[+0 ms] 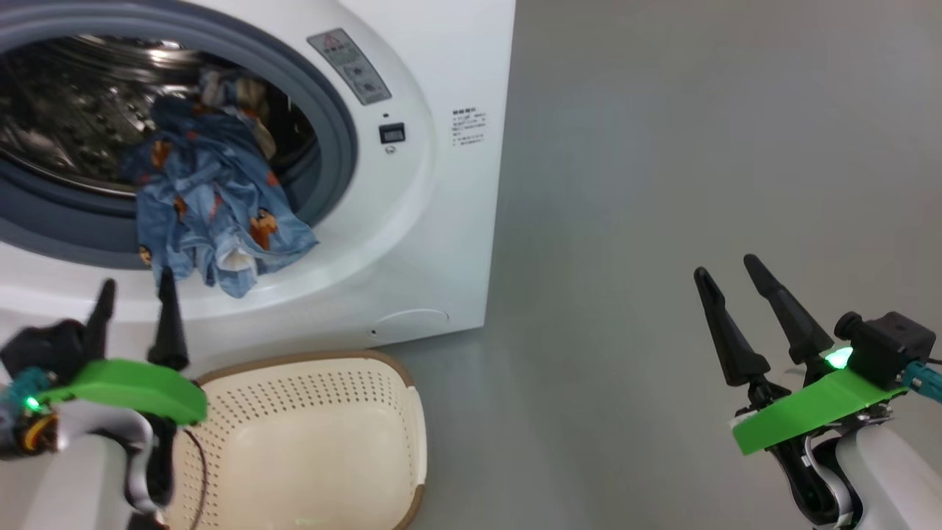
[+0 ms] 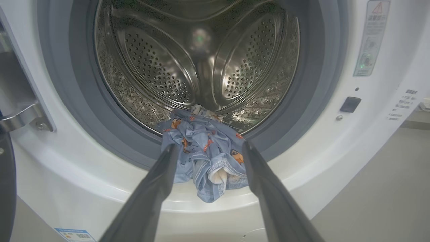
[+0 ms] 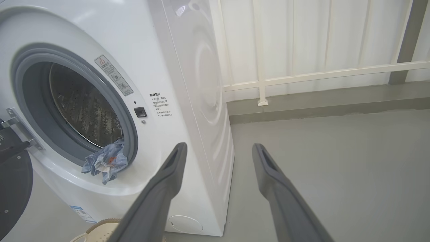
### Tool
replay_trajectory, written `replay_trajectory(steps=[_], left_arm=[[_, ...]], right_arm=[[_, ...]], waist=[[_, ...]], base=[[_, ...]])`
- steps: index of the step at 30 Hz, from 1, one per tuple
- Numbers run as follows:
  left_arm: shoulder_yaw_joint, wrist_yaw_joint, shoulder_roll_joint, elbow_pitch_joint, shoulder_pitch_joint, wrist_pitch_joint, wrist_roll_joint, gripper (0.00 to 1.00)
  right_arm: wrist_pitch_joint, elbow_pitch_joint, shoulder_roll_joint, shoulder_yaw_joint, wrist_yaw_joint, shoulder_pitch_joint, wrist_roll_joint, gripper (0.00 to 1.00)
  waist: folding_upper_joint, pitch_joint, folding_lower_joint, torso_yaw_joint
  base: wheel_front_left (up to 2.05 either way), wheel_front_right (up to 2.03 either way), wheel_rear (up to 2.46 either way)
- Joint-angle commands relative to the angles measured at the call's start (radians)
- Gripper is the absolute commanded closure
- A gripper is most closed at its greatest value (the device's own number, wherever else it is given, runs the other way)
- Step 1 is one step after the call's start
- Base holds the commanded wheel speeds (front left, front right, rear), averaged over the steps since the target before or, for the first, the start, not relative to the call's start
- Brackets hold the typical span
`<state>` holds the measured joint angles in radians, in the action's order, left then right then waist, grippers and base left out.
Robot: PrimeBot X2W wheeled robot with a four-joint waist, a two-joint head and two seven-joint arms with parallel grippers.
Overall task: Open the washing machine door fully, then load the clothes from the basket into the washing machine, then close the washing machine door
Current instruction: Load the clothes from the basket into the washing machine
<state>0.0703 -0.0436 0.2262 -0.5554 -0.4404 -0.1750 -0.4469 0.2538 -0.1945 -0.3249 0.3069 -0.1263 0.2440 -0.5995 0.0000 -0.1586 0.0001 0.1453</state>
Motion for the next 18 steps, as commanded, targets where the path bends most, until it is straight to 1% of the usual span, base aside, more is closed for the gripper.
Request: replay_trajectory(steps=[1,6,11,18], left_arm=[[-0.041,-0.006,0.05,-0.007,-0.059,-0.005,-0.003,0.0],[-0.05,-0.017,0.086,-0.111,-0.162,-0.012,-0.007,0.0],[-0.051,-0.028,0.098,-0.171,-0.246,-0.017,-0.015,0.0],[-0.055,-0.029,0.117,-0.272,-0.395,-0.017,-0.024,0.0]], right_arm=[[0.008,0.027,-0.012,0.005,-0.004,0.026,-0.002,0.0],[0.008,0.037,-0.001,-0.004,-0.004,0.04,0.001,0.0],[0.008,0.047,0.008,-0.015,-0.004,0.052,0.004,0.0],[0.008,0.069,0.031,-0.026,-0.004,0.088,0.012,0.0]], waist=[[0.0,-0.05,-0.0001,0.036],[0.0,-0.12,-0.0001,0.069],[0.0,-0.184,-0.0001,0.089],[0.0,-0.291,-0.0001,0.121]], base=[[0.0,0.0,0.0],[0.0,0.0,0.0],[0.0,0.0,0.0],[0.0,0.0,0.0]])
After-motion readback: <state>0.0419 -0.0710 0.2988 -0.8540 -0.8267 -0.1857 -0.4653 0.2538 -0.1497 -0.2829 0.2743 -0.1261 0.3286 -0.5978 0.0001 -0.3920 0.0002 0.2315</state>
